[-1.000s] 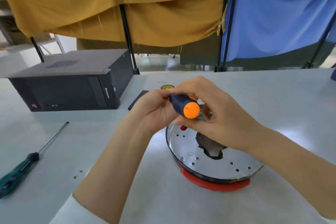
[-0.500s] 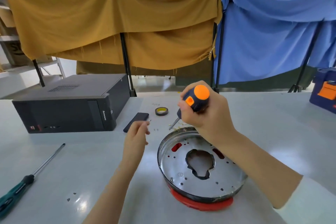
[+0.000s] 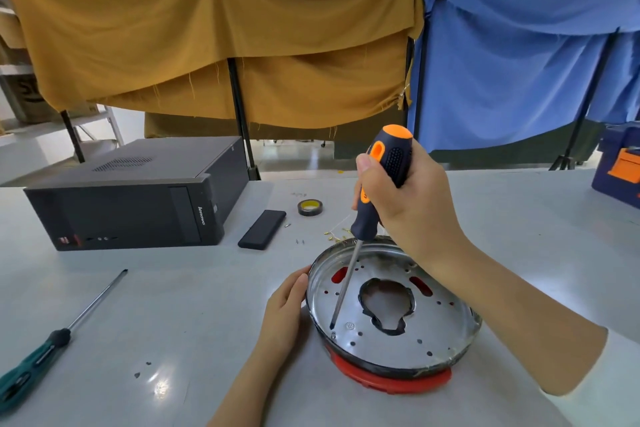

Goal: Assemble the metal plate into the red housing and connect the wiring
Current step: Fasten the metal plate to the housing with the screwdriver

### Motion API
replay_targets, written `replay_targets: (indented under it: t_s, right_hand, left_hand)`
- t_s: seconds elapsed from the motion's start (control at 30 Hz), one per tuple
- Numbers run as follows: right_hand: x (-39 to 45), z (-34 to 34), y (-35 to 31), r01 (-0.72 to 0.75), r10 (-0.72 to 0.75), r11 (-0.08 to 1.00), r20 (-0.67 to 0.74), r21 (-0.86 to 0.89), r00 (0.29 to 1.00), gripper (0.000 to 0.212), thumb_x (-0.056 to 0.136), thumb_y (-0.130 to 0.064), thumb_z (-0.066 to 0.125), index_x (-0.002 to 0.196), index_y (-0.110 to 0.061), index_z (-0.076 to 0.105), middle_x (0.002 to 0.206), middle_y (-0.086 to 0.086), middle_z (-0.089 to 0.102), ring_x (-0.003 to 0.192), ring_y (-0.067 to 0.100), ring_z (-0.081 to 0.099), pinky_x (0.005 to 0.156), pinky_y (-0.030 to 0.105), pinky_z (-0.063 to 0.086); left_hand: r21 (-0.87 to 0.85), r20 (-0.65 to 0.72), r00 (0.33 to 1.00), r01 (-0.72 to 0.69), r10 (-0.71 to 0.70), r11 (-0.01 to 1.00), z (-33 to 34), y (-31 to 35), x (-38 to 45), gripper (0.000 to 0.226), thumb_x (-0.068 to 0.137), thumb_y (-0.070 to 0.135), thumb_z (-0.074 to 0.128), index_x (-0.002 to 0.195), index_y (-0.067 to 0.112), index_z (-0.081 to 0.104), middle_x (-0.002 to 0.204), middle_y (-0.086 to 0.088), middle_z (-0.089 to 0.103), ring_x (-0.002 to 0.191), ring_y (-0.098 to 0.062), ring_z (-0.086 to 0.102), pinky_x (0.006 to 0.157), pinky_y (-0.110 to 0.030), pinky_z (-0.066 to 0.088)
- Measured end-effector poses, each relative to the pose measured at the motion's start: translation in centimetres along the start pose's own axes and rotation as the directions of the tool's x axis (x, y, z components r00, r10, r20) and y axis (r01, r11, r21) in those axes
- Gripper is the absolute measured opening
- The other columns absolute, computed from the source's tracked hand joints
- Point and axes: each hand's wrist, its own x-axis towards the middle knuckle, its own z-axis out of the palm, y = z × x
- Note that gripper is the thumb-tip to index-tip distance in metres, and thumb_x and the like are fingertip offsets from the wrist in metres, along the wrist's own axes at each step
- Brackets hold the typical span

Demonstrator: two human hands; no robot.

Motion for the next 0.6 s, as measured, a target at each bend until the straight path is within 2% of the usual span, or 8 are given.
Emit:
replay_targets:
  t_s: [0.13,0.23,0.33,0.4,0.6]
  right_hand:
    - [-0.11,-0.03,0.19,-0.001,0.002,0.998,0.017,-0.056,1.0,0.03,0.079,-0.042,0.054,0.076,-0.012,0.046,0.064,0.017,0.057,0.052,0.004,0.058,0.052,0.01,0.043]
    - [-0.11,-0.16,0.4,-0.003,0.004,0.992,0.006,-0.127,1.0,0.032,0.079,-0.046,0.052,0.075,-0.015,0.046,0.065,0.018,0.057,0.054,0.01,0.056,0.053,0.017,0.044]
    - [-0.12,-0.19,0.48,-0.008,0.008,0.988,0.005,-0.154,1.0,0.031,0.08,-0.048,0.052,0.074,-0.018,0.046,0.066,0.021,0.057,0.059,0.025,0.057,0.056,0.03,0.048]
    - [-0.19,-0.1,0.57,-0.011,0.013,0.988,0.007,-0.156,1.0,0.03,0.08,-0.048,0.052,0.075,-0.018,0.046,0.067,0.021,0.057,0.062,0.03,0.057,0.058,0.037,0.049]
    - [-0.43,0.15,0.56,-0.023,0.025,0.991,0.011,-0.128,1.0,0.028,0.078,-0.049,0.053,0.076,-0.021,0.047,0.067,0.015,0.058,0.058,0.014,0.059,0.055,0.027,0.051]
  left_hand:
    - [0.032,-0.007,1.0,-0.023,0.023,0.999,0.02,0.0,-0.03,0.032,0.105,0.021,0.04,0.117,0.025,0.07,0.115,0.013,0.071,0.113,-0.005,0.062,0.101,-0.025,0.046]
    - [0.029,-0.01,0.999,-0.03,0.03,0.999,0.06,-0.05,-0.03,0.032,0.105,0.021,0.04,0.116,0.025,0.069,0.115,0.015,0.071,0.112,-0.002,0.062,0.095,-0.014,0.046]
    - [0.028,-0.012,1.0,-0.026,0.026,0.999,0.07,-0.07,-0.05,0.032,0.105,0.021,0.039,0.118,0.025,0.069,0.116,0.013,0.071,0.114,-0.004,0.061,0.1,-0.021,0.046]
    - [0.034,-0.013,1.0,-0.025,0.026,0.999,0.08,-0.09,-0.06,0.033,0.105,0.022,0.039,0.119,0.024,0.069,0.117,0.013,0.07,0.114,-0.005,0.061,0.102,-0.026,0.045]
    - [0.048,-0.013,1.0,-0.02,0.021,0.999,0.1,-0.18,-0.05,0.033,0.105,0.023,0.039,0.118,0.027,0.069,0.116,0.015,0.07,0.113,-0.004,0.061,0.1,-0.023,0.045]
